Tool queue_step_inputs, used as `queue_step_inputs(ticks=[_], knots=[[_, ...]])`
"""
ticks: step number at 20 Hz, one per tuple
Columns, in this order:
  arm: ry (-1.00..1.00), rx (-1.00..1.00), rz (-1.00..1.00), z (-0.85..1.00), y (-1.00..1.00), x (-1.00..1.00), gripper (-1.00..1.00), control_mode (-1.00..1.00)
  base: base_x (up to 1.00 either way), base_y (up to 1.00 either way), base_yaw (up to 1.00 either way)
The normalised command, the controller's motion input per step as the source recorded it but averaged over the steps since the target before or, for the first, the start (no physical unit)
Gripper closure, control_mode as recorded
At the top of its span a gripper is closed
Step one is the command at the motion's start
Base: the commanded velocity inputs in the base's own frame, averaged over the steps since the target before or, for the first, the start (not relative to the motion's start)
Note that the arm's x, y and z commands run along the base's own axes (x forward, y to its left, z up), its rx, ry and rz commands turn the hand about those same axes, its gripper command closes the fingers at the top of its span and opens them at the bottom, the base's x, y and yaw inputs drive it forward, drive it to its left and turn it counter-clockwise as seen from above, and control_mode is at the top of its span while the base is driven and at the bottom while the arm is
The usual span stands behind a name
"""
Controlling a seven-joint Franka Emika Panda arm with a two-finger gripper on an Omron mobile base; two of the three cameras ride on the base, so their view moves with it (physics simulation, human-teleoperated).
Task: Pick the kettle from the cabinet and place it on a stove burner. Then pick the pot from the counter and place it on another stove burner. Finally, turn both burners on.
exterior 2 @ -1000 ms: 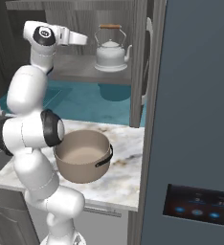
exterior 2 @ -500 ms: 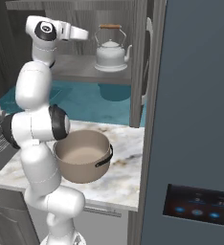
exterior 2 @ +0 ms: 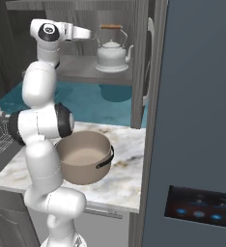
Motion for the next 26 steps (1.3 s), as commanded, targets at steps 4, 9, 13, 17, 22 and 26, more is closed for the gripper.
queue_step_inputs(ticks=[4,9,13,17,22,26], knots=[[0.0,0.0,-0.03,0.0,-0.23,0.08,-1.0,-1.0,0.0,0.0,0.0],[0.0,0.0,-0.04,0.0,-0.28,0.0,-1.0,-1.0,0.0,0.0,0.0],[0.0,0.0,-0.01,0.0,-0.13,0.0,-1.0,-1.0,0.0,0.0,0.0],[0.0,0.0,0.0,0.0,-0.08,0.0,1.0,-1.0,0.0,0.0,0.0],[0.0,0.0,0.0,0.0,0.0,0.0,1.0,-1.0,0.0,0.0,0.0],[0.0,0.0,0.0,0.0,0.0,0.0,1.0,-1.0,0.0,0.0,0.0]])
